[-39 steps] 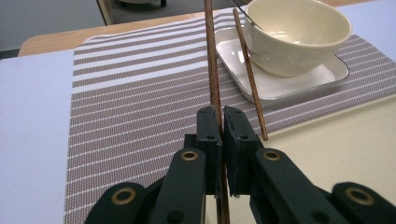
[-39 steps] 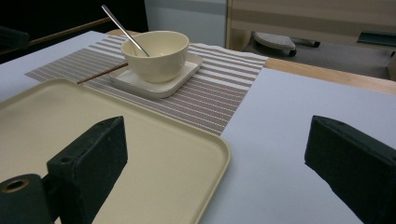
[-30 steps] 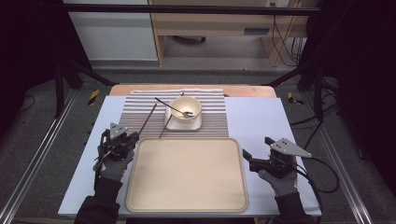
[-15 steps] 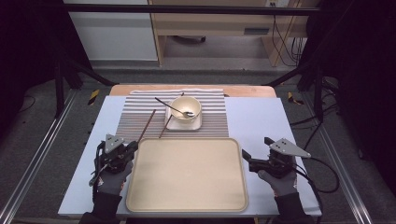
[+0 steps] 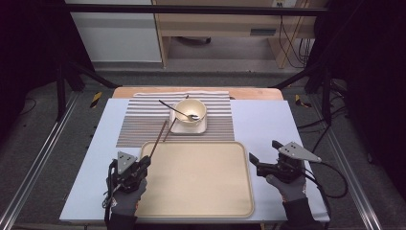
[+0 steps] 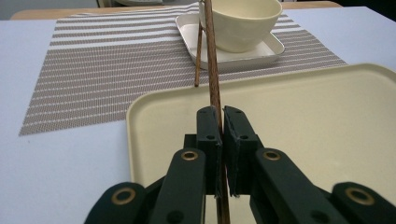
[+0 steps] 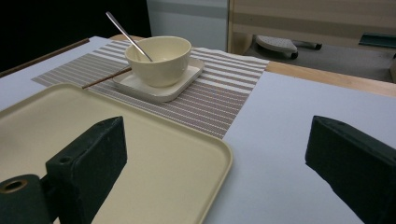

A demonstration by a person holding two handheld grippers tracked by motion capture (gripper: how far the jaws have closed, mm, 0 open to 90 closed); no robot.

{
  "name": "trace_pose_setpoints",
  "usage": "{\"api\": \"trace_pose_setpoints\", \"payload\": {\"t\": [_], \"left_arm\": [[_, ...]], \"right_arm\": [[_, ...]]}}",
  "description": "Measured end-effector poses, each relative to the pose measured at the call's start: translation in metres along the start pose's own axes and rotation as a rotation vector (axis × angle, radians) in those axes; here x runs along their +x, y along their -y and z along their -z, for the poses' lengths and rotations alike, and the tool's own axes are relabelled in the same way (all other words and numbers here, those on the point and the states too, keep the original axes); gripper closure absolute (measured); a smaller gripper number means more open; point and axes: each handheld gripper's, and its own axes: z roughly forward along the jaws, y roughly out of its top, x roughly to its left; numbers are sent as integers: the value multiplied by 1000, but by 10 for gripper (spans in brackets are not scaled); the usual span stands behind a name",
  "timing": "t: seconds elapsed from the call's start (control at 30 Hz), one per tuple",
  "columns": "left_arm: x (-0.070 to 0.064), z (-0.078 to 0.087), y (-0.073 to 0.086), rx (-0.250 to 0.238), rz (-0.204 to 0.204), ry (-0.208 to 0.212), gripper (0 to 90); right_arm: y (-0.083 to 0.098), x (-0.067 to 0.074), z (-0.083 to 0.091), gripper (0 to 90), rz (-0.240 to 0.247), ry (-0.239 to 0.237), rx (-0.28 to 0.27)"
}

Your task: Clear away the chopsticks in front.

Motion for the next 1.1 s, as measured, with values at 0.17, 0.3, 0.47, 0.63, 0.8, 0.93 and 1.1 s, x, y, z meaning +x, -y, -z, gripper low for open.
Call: {"api": "trace_pose_setpoints", "payload": {"t": [0.17,0.3,0.47,0.63,0.8,0.93,1.1], "left_arm": [[-7,9,16,-8,11,-27,851],[-9,16,26,-3,32,-59,851],[-9,19,38,6,38,-79,850],[-4,14,51,47,49,-82,850],[-5,9,57,71,41,-81,850],[-4,4,61,94,46,-79,850],[-2,2,63,107,48,-77,850]], "right_arm": [[0,0,-1,58,1,-1,2],[1,1,-1,58,1,-1,3],[1,1,-2,58,1,0,7],[1,1,-2,58,2,0,9],[1,1,-2,58,2,1,9],[1,2,-3,58,1,-1,12],[2,2,-4,58,7,-2,19]]}}
